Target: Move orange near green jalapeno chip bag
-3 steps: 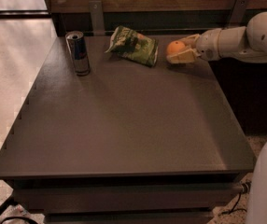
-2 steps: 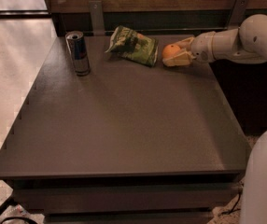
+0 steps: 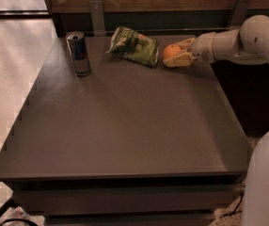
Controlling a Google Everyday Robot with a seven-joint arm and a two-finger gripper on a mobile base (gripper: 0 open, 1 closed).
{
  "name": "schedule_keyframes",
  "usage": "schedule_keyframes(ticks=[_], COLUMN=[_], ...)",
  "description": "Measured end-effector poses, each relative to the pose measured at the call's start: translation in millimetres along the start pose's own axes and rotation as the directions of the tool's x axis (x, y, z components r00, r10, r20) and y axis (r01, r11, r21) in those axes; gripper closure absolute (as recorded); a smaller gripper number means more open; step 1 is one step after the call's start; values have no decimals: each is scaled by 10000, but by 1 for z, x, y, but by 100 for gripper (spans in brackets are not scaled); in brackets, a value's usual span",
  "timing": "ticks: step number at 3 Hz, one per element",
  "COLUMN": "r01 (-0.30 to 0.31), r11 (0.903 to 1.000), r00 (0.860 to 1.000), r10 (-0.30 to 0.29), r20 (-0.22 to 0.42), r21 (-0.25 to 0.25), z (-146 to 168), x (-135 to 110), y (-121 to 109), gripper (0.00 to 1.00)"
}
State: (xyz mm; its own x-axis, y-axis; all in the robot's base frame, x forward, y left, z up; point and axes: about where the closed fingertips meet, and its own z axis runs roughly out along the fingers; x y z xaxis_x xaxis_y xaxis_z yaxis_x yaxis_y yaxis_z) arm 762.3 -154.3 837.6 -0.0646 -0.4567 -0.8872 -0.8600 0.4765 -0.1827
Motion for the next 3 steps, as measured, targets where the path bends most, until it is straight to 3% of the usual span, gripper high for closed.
schedule_keyframes(ticks=[2, 3], r01=[-11, -12], r11=[9999, 9999], r00=[10000, 10000], r10=[12, 12], r20=[17, 17], r21=[-131, -133], z=[8, 9], x=[0, 0], y=[4, 4], gripper=[0, 0])
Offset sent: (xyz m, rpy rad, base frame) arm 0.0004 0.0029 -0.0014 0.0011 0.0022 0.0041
